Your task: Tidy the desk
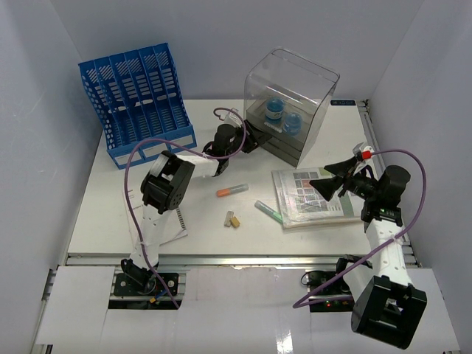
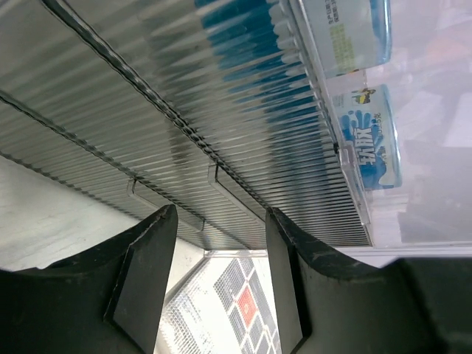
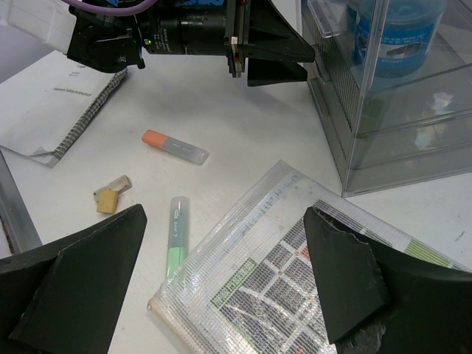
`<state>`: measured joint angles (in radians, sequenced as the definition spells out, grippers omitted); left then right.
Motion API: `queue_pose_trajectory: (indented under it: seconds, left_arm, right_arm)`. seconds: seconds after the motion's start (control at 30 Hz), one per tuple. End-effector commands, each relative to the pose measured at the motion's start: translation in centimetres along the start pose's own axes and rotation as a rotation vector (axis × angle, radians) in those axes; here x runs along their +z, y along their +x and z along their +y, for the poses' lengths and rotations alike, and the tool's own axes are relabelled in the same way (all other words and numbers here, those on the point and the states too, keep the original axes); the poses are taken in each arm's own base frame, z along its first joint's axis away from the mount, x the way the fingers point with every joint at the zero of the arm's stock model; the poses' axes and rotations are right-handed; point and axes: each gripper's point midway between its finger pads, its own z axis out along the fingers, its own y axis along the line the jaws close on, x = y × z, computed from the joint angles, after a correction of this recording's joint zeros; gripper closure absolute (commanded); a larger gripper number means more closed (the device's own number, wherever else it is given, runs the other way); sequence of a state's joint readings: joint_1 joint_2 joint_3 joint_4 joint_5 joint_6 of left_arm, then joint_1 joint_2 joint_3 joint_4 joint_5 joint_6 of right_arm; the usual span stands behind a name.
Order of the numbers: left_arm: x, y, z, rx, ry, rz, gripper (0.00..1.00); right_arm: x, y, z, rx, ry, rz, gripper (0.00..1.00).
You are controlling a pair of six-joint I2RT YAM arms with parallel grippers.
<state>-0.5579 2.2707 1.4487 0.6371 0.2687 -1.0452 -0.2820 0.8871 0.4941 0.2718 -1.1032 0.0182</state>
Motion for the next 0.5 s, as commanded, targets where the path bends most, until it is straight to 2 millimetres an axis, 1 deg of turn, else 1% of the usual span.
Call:
queue_pose_trajectory:
  seconds: [0.0, 0.13, 0.23, 0.37, 0.47]
  left_arm:
    - [0.1, -1.0, -1.9, -0.023, 0.056, -0.021, 0.41]
    - [0.8, -1.3, -1.8, -0.053, 0.052, -0.027, 0.49]
    - [1.3, -1.3, -1.2, -0.081, 0.042, -0.025, 0.60]
    - [1.4, -1.4, -1.2, -0.091, 0.044, -0.024, 0.66]
    - [0.9, -1.3, -1.6, -0.089, 0.053, -0.021, 0.71]
  right_arm:
    - [-0.1, -0.8, 0.1, -0.066, -0.014, -0.023, 0.06]
    - [-0.3, -0.8, 0.0, -0.066, -0.006, -0.027, 0.06]
    - [-0.5, -0.9, -0.1, -0.067, -0.003, -0.030, 0.06]
    - [-0.6, -0.8, -0.1, -0.065, 0.000, -0.033, 0.06]
    - [-0.7, -0.8, -0.1, -0.065, 0.004, -0.034, 0.06]
